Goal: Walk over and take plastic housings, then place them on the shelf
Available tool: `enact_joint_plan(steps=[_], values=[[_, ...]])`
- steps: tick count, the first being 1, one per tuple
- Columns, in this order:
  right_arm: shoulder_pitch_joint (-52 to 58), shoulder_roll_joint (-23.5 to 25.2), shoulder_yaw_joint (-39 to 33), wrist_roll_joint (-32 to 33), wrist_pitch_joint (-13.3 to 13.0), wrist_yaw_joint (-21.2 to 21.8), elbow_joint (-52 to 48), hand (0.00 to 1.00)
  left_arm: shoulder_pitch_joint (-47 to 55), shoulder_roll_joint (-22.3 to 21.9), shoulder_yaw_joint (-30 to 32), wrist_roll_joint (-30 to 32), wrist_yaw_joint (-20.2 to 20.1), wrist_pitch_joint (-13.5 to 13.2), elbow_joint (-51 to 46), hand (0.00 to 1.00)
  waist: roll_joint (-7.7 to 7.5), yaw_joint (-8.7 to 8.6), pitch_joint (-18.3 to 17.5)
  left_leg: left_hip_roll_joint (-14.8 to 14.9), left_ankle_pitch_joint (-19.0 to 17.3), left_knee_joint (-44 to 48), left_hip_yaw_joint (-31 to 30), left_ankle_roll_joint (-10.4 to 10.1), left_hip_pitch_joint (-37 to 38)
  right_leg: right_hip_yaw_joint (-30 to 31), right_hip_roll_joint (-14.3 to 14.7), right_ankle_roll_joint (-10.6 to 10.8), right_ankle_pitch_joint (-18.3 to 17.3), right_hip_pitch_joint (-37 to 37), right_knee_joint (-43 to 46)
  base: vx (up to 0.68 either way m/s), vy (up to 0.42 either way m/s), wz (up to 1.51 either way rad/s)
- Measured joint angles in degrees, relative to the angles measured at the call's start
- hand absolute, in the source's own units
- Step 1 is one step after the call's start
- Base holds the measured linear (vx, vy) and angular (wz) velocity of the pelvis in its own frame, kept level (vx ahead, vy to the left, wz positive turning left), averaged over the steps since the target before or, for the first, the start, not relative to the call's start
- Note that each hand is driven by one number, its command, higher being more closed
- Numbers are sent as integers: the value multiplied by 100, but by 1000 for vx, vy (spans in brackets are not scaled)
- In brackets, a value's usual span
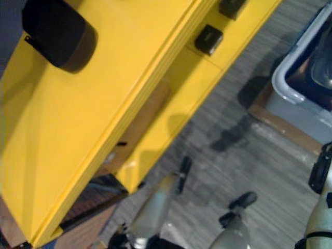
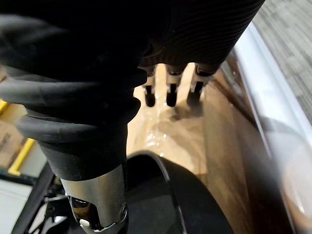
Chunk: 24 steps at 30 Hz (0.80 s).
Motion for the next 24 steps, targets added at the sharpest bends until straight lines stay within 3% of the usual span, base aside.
enact_joint_plan(steps=[1, 10, 13, 20, 24], values=[[0, -56, 1, -5, 47, 10, 3, 100, -10, 1, -33, -62, -3, 0, 1, 0, 24, 26, -16, -18, -1, -4, 6, 1, -3, -1, -18, 1, -1, 0, -1, -70, 41, 2], [-44, -669, 296, -456, 317, 97, 211, 100, -78, 15, -151, -111, -59, -15, 45, 0, 116, 151, -82, -152, 42, -83, -12, 67, -218, -24, -123, 42, 36, -195, -35, -50, 27, 5], [-99, -781, 376, -756, 537, 348, 214, 100, -81, 15, -154, -111, -95, -46, 51, 0, 132, 157, -94, -154, 58, -67, -44, 82, -267, -35, -106, 45, 37, -226, -51, 0, 0, 0], [-404, -734, 451, -1734, 1326, 905, 346, 100, -80, 94, -155, -149, -233, -137, 20, 0, 166, 232, -118, -200, 11, 13, -276, 42, -286, -134, -98, 12, 0, -182, -20, -21, -2, 2], [-420, -733, 476, -2430, 1523, 1126, 376, 100, -79, 277, -141, -149, -289, -193, -21, 0, 166, 301, -118, -200, -55, 127, -297, 65, -354, -177, -99, 18, -8, -178, 1, -59, 9, 3]])
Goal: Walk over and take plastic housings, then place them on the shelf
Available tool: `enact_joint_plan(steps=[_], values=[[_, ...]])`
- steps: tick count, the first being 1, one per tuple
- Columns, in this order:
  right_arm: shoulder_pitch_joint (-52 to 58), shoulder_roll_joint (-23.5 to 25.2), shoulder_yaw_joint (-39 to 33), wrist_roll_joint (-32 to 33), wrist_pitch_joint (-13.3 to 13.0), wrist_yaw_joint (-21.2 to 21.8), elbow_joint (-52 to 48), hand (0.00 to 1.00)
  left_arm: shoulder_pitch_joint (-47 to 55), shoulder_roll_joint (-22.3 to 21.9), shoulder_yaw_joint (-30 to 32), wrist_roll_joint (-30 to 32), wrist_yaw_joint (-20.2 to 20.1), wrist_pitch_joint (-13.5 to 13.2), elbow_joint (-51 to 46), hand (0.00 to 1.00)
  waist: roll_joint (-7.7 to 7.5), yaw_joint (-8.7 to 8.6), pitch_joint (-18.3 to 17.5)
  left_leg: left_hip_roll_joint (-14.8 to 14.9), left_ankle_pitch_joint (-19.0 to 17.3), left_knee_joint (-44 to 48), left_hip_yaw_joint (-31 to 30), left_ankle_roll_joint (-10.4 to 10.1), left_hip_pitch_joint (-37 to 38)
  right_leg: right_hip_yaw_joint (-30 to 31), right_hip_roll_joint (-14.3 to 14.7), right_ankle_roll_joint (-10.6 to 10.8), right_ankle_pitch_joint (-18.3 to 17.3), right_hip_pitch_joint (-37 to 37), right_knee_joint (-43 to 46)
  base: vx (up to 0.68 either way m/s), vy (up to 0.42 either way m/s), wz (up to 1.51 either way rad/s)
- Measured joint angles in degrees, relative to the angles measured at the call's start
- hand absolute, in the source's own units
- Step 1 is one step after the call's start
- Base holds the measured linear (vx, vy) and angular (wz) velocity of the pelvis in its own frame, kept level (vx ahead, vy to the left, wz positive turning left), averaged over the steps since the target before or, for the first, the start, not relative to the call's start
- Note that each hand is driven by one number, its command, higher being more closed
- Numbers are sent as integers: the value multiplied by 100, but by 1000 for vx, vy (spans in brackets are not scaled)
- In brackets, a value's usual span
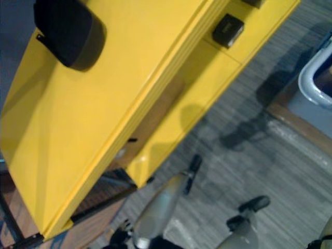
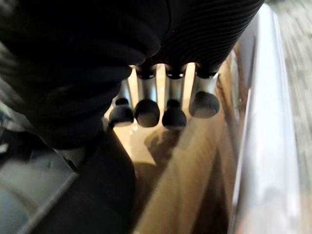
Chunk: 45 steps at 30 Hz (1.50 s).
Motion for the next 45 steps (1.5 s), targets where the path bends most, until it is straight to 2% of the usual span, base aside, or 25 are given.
enact_joint_plan(steps=[4, 7, 9, 10, 12, 13, 15, 18, 20, 23, 31, 34, 37, 39, 40, 42, 43, 44, 45], values=[[-7, 7, 24, -447, -107, 135, 38, 100, 1, 51, 58, 2, 0, -24, -132, 0, -7, 21, 5, -15, -11, 40, -11, 13, -26, -14, 0, -5, -2, 22, -11, -62, 11, 4], [6, 42, 90, -526, -413, 68, 93, 100, 11, 131, 114, 2, -2, -51, -331, 0, -18, -4, 13, 2, -47, 117, -74, 1, -23, -46, 58, -8, 0, 100, -38, -42, -10, 4], [9, 96, 153, -723, -708, -153, 89, 100, 12, 185, 220, -2, 4, -75, -475, 0, -58, -44, 41, 42, -75, 170, -108, -19, -12, -87, 108, -9, 2, 159, -39, -38, -20, 3], [9, 125, 193, -745, -774, -206, 75, 100, 12, 182, 273, -3, 6, -92, -492, 0, -77, -62, 55, 54, -78, 174, -107, -22, -2, -88, 121, -9, 2, 173, -45, -40, -27, -1], [27, 272, 330, -894, -1108, -430, 47, 100, 12, 186, 420, -9, 57, -190, -551, 0, -209, -148, 148, 104, -88, 169, -87, -38, 60, -68, 162, 1, 8, 212, -65, -45, -30, -9], [48, 288, 366, -900, -1162, -459, 36, 100, 14, 186, 465, -9, 74, -188, -614, 0, -251, -154, 177, 120, -91, 161, -73, -42, 88, -47, 172, 7, 12, 224, -72, -52, -33, -14], [312, 382, 408, -903, -1365, -677, -148, 100, 24, 193, 649, -11, 216, -226, -869, 0, -429, -175, 299, 191, -93, 81, 22, -46, 292, 1, 212, 3, 12, 375, -121, -50, -37, -15], [547, 513, 417, -931, -1628, -908, -431, 100, 25, 202, 804, -10, 375, -246, -1014, 0, -576, -347, 396, 235, -95, -14, 24, -56, 496, -3, 254, -71, -33, 534, -131, -66, -28, -3], [650, 530, 418, -952, -1799, -1063, -616, 100, 38, 203, 839, -5, 518, -239, -1087, 0, -604, -455, 410, 261, -85, -27, 20, -71, 530, -17, 287, -69, -33, 576, -131, -86, -14, 0], [824, 685, 417, -952, -1966, -1256, -692, 100, 42, 202, 969, 17, 640, -256, -1120, 0, -698, -527, 430, 296, -40, -176, 37, -122, 732, 19, 300, -76, -39, 673, -132, -70, -15, -8], [1290, 1216, 417, -1006, -2091, -1589, -966, 100, 146, 226, 1098, 398, 1360, -446, -1153, 0, -1015, -745, 419, 321, 227, -719, 68, -205, 1170, 42, 305, -126, -71, 827, -140, -71, -14, -1], [1643, 1241, 401, -1007, -2253, -1817, -1344, 100, 154, 227, 1315, 855, 1590, -519, -1373, 0, -1108, -792, 406, 319, 371, -987, 58, -237, 1365, 17, 310, -133, -75, 923, -174, -70, -13, 4], [2118, 1381, 282, -1004, -2479, -2054, -1986, 100, 214, 248, 1513, 1714, 1893, -574, -1623, 0, -1286, -942, 371, 313, 531, -1325, 88, -270, 1664, 4, 314, -133, -76, 1100, -235, -61, -13, 0], [2766, 1738, 62, -1010, -2732, -2248, -2681, 100, 256, 405, 1521, 2419, 2170, -562, -1767, 0, -1567, -1062, 208, 337, 620, -1618, 186, -295, 1953, 64, 328, -139, -86, 1208, -294, -42, -15, -15], [2929, 1849, 34, -1014, -2777, -2299, -2855, 100, 270, 447, 1530, 2639, 2267, -542, -1809, 0, -1648, -1102, 127, 345, 640, -1691, 212, -304, 2002, 91, 335, -151, -93, 1208, -308, -3, -17, -23], [3562, 2287, -109, -1128, -2967, -2461, -3530, 100, 265, 658, 1531, 3483, 2539, -433, -1881, 0, -1944, -1233, -161, 410, 674, -1918, 387, -336, 2244, 242, 391, -177, -111, 1246, -354, 22, -20, -34], [3712, 2381, -118, -1145, -2985, -2511, -3721, 100, 262, 695, 1544, 3686, 2557, -403, -1878, 0, -1990, -1275, -222, 417, 682, -1971, 406, -348, 2320, 246, 405, -179, -112, 1294, -379, 37, -25, -38], [4033, 2553, -122, -1248, -2994, -2581, -4083, 100, 263, 774, 1520, 4040, 2567, -373, -1864, 0, -2099, -1371, -388, 451, 695, -2104, 498, -369, 2483, 333, 442, -180, -113, 1345, -430, 38, -23, -24], [4171, 2624, -123, -1303, -2995, -2600, -4238, 100, 257, 806, 1497, 4158, 2566, -360, -1850, 0, -2126, -1411, -464, 462, 700, -2149, 517, -378, 2545, 350, 460, -181, -115, 1386, -458, 47, -39, -35]])
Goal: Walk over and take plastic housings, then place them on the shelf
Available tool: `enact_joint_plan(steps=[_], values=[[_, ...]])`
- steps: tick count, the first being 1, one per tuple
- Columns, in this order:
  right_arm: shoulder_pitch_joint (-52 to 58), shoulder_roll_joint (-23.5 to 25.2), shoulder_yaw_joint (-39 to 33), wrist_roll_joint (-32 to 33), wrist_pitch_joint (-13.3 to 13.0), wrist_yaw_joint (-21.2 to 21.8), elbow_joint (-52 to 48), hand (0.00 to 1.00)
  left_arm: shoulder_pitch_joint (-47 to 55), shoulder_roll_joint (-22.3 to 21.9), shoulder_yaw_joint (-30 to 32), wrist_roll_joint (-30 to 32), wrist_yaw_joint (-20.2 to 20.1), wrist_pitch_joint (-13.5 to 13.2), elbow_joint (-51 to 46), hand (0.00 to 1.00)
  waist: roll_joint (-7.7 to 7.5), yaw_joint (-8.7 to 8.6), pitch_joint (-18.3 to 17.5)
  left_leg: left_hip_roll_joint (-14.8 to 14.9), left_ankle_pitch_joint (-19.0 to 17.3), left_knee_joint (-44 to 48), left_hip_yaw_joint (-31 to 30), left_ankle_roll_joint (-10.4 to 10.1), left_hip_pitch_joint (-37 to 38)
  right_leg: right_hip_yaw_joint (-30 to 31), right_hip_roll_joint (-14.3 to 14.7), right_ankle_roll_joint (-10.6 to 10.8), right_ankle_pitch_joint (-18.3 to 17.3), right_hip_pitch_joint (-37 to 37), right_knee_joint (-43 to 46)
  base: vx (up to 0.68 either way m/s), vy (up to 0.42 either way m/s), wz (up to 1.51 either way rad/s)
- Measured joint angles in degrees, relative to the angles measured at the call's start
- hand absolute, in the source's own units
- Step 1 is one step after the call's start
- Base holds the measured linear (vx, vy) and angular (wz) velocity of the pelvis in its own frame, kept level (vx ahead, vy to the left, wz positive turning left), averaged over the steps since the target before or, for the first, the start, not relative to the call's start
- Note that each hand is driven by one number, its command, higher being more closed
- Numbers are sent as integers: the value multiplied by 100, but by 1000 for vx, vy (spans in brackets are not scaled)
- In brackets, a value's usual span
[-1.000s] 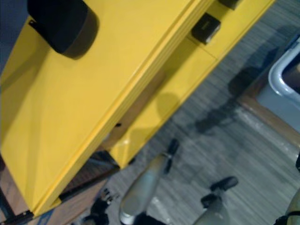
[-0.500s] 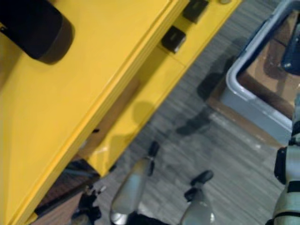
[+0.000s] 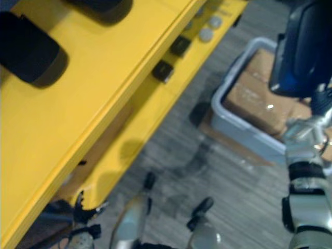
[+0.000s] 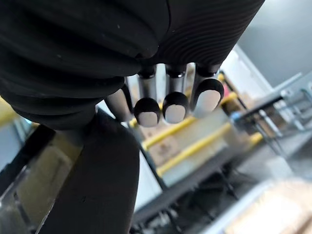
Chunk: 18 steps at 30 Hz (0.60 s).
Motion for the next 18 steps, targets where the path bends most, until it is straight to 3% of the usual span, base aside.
enact_joint_plan(steps=[2, 5, 10, 13, 18], values=[[512, 202, -2, -197, -16, -47, -621, 100, -70, 38, -87, 318, -68, 5, 125, 0, -96, -116, -301, 72, 38, -196, 185, -51, 283, 189, 73, -5, 0, 53, -65, 55, -47, -40], [939, 449, -6, -413, -148, -43, -1213, 100, -185, 40, -376, 481, -342, -47, 391, 0, -105, -346, -577, 148, 63, -398, 332, -95, 597, 329, 159, -4, 2, 202, -148, 28, -43, -33], [1180, 802, 18, -610, -254, 84, -1962, 100, -584, 16, -959, 532, -749, -163, 827, 0, -135, -508, -883, 289, 133, -667, 608, -182, 915, 597, 325, -31, 52, 215, -269, -25, -48, -32], [1325, 986, 62, -829, -375, 266, -2375, 100, -853, -63, -1038, 103, -967, -246, 707, 0, -135, -614, -1011, 343, 234, -889, 621, -209, 1013, 610, 391, -29, 66, 227, -318, -29, -38, -5], [1442, 1284, 324, -1329, -617, 599, -2835, 100, -1399, -363, -1460, -1891, -1746, -85, -159, 0, -130, -618, -1186, 372, 292, -980, 623, -233, 1118, 592, 437, -29, 70, 333, -376, -8, -16, 1]])
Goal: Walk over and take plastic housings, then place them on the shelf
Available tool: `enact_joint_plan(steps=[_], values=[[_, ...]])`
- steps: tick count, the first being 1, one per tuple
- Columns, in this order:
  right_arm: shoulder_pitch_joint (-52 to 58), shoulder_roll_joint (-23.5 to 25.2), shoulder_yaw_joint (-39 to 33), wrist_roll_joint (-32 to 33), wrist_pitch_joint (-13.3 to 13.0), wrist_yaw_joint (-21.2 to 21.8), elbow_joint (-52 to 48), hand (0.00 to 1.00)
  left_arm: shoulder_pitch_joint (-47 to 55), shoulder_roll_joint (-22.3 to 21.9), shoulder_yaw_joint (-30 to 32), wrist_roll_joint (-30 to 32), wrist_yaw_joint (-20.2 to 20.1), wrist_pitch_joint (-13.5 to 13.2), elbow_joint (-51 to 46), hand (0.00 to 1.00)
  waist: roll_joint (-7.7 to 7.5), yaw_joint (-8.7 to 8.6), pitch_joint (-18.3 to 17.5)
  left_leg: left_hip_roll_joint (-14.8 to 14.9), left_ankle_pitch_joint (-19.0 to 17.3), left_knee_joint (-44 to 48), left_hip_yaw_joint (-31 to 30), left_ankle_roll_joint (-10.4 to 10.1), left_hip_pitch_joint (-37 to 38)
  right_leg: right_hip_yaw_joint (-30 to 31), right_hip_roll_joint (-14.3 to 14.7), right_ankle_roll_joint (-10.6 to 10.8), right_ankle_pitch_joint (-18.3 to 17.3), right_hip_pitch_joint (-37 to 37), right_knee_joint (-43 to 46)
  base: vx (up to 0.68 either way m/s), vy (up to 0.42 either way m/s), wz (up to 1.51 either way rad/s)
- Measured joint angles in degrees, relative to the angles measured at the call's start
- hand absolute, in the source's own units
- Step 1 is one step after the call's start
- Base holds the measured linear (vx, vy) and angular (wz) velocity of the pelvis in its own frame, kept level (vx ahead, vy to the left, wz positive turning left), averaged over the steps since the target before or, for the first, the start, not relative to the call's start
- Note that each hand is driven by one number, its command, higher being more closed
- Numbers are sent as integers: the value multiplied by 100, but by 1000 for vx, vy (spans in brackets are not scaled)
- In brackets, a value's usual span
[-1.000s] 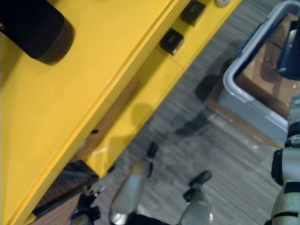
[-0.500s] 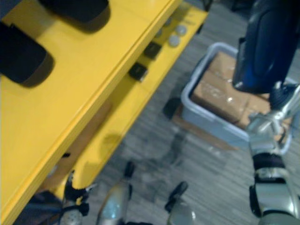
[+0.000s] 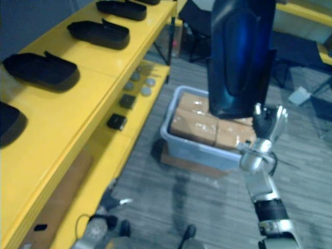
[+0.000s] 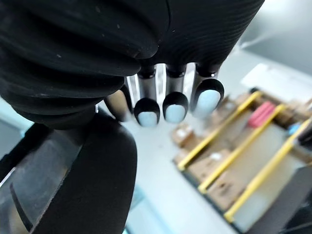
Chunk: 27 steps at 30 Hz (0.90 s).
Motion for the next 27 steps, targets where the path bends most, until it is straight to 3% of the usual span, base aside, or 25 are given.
enact_joint_plan(steps=[5, 10, 16, 21, 27], values=[[64, 322, 178, -242, -242, 275, -12, 100, -330, -345, -236, -1878, -668, 362, -491, 0, 65, -19, -191, -18, -1, 1, -5, 0, 32, -20, -7, 13, 11, 70, -50, 18, -2, 2], [226, 517, 436, -439, -392, 497, -11, 100, -519, -552, -290, -3124, -979, 679, -698, 0, 203, -43, -323, -13, 0, 1, -8, 1, 46, -21, -3, 13, 18, 90, -51, -14, -2, 0], [377, 684, 641, -587, -441, 612, 22, 100, -529, -563, -304, -3805, -1008, 879, -854, 0, 222, -68, -436, -14, 3, 0, -6, 4, 73, -22, -2, 7, 37, 132, -76, -17, -1, 0], [502, 926, 919, -635, -467, 622, 270, 100, -712, -589, -296, -4236, -1069, 899, -964, 0, 218, -73, -478, -15, 1, -3, -12, 4, 123, -32, -2, 8, 37, 203, -92, -14, 1, 0], [617, 1129, 1290, -738, -487, 622, 629, 100, -895, -740, -300, -4320, -1180, 894, -1399, 0, 212, -72, -482, -16, 2, -3, -18, 3, 119, -36, -2, 8, 38, 202, -92, 0, 0, 0]])
